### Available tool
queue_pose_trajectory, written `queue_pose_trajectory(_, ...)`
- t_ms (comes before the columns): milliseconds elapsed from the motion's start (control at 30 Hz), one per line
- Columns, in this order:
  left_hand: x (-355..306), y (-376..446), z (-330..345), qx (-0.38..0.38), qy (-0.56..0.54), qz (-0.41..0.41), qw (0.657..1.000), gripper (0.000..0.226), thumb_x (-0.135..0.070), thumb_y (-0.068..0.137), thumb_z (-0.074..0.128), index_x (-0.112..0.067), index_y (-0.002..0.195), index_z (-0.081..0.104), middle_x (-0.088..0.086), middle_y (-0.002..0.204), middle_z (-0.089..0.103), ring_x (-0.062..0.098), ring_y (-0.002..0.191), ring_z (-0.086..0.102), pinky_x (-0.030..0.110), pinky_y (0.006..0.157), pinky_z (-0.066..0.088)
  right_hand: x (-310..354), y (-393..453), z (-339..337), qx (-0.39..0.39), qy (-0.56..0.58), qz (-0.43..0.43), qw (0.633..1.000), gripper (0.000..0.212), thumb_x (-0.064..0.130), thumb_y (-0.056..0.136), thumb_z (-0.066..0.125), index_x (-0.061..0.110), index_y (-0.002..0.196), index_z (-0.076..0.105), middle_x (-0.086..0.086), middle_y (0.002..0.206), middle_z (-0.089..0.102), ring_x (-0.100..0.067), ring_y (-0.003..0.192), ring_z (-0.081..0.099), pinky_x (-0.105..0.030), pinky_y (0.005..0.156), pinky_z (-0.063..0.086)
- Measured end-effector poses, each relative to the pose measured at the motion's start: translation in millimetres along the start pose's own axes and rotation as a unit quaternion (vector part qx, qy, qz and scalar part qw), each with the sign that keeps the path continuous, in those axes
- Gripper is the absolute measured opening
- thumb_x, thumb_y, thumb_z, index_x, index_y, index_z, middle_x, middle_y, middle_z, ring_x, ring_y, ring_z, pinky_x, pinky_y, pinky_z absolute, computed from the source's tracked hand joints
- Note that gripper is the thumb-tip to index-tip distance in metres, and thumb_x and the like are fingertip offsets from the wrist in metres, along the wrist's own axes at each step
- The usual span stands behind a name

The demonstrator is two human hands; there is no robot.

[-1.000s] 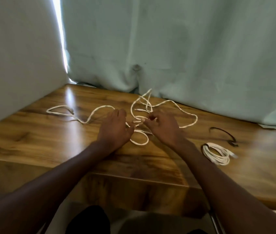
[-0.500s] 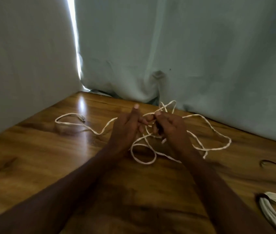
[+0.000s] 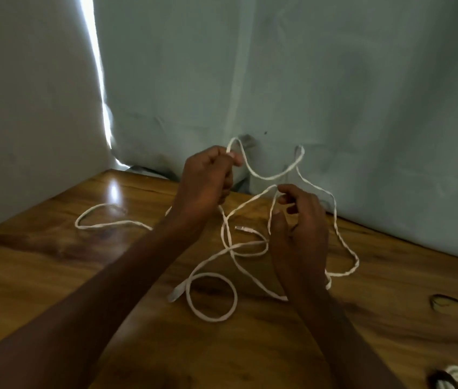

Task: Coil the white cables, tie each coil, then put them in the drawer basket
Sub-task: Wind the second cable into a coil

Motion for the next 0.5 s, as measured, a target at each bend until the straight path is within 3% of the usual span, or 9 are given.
queue_pose_trajectory(133, 15, -11, 4, 0.073, -0.069, -0.005, 0.995, 0.029, -0.018, 0.109, 0.046, -0.009, 0.088, 0.064, -0.003, 0.050, 0.034, 0.010, 0.040, 0.028, 0.019, 0.041, 0.028, 3, 3, -8, -0.019, -0.022, 0.006, 1.000, 0.053, 0.021, 0.097, 0.061, 0.020, 0.148, 0.048, -0.002, 0.142, 0.051, -0.019, 0.131, 0.048, -0.039, 0.106, 0.042)
queue_pose_trajectory(233, 11, -18, 12, 0.131, -0.071, 0.006, 0.989, 0.032, -0.021, 0.110, 0.044, -0.005, 0.093, 0.065, 0.005, 0.052, 0.036, 0.017, 0.044, 0.033, 0.024, 0.046, 0.034, 18, 6, -11, -0.018, -0.148, -0.041, 0.988, 0.045, 0.028, 0.100, 0.064, 0.025, 0.144, 0.056, -0.007, 0.150, 0.045, -0.026, 0.133, 0.046, -0.044, 0.103, 0.041)
queue_pose_trajectory(333, -1, -24, 26, 0.188, -0.128, 0.011, 0.974, 0.031, -0.026, 0.107, 0.048, -0.006, 0.092, 0.066, 0.009, 0.054, 0.036, 0.021, 0.048, 0.037, 0.029, 0.051, 0.042, 19, 9, -16, -0.024, -0.262, -0.059, 0.963, 0.026, 0.038, 0.101, 0.059, 0.031, 0.121, 0.073, -0.007, 0.135, 0.050, -0.028, 0.118, 0.048, -0.042, 0.089, 0.037)
queue_pose_trajectory(433, -11, -29, 33, 0.237, -0.235, -0.015, 0.943, 0.025, -0.022, 0.103, 0.048, -0.006, 0.095, 0.066, 0.000, 0.051, 0.034, 0.018, 0.048, 0.040, 0.031, 0.056, 0.038, 11, 12, -30, -0.048, -0.308, -0.049, 0.949, 0.015, 0.038, 0.098, 0.067, 0.032, 0.109, 0.076, -0.004, 0.108, 0.046, -0.025, 0.097, 0.042, -0.038, 0.077, 0.032)
queue_pose_trajectory(500, -14, -28, 30, 0.242, -0.270, -0.030, 0.931, 0.021, -0.015, 0.104, 0.049, -0.003, 0.105, 0.067, -0.001, 0.053, 0.040, 0.017, 0.053, 0.048, 0.032, 0.063, 0.045, 10, 14, -37, -0.064, -0.322, -0.051, 0.943, 0.012, 0.039, 0.096, 0.071, 0.031, 0.102, 0.077, -0.004, 0.104, 0.046, -0.025, 0.095, 0.041, -0.038, 0.076, 0.030)
Point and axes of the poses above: each hand's wrist, its own y-axis towards the middle knuckle, its own z-axis out of the palm, x = y × z, the point moved 10 cm from there along y, towards the middle knuckle
